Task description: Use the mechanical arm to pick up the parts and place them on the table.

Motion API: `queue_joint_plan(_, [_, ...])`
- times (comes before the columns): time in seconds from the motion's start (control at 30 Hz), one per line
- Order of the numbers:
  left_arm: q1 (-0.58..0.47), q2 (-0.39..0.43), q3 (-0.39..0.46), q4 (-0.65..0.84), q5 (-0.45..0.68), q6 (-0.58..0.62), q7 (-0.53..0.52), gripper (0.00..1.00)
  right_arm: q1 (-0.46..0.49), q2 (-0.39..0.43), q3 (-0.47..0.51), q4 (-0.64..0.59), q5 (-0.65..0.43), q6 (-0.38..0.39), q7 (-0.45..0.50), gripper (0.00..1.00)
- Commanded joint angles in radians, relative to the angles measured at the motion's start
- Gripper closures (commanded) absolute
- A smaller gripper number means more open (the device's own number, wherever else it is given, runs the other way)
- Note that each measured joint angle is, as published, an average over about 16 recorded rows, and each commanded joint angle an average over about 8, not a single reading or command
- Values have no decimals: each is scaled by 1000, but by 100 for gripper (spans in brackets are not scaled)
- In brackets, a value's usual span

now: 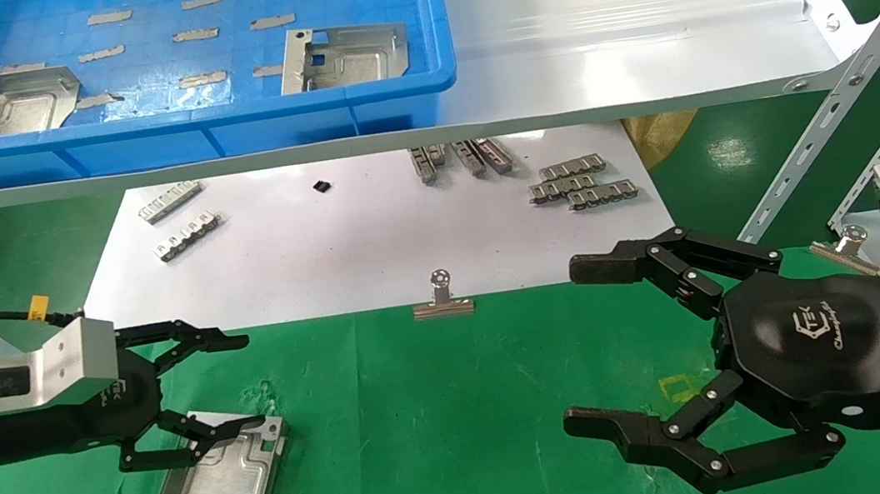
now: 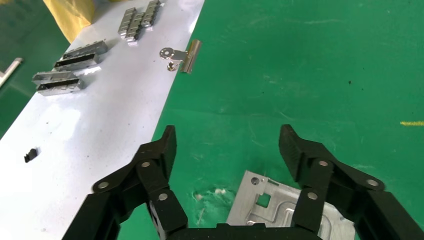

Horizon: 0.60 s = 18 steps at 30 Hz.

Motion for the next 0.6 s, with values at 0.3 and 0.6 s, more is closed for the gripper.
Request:
queue_joint_plan(0.3, [62,-22,-65,-116,-31,-12,-78,0,0,0,0,0,0,0,0,0])
queue_joint_plan(0.6, [147,-52,-152,-268,-77,-28,-187,0,0,0,0,0,0,0,0,0])
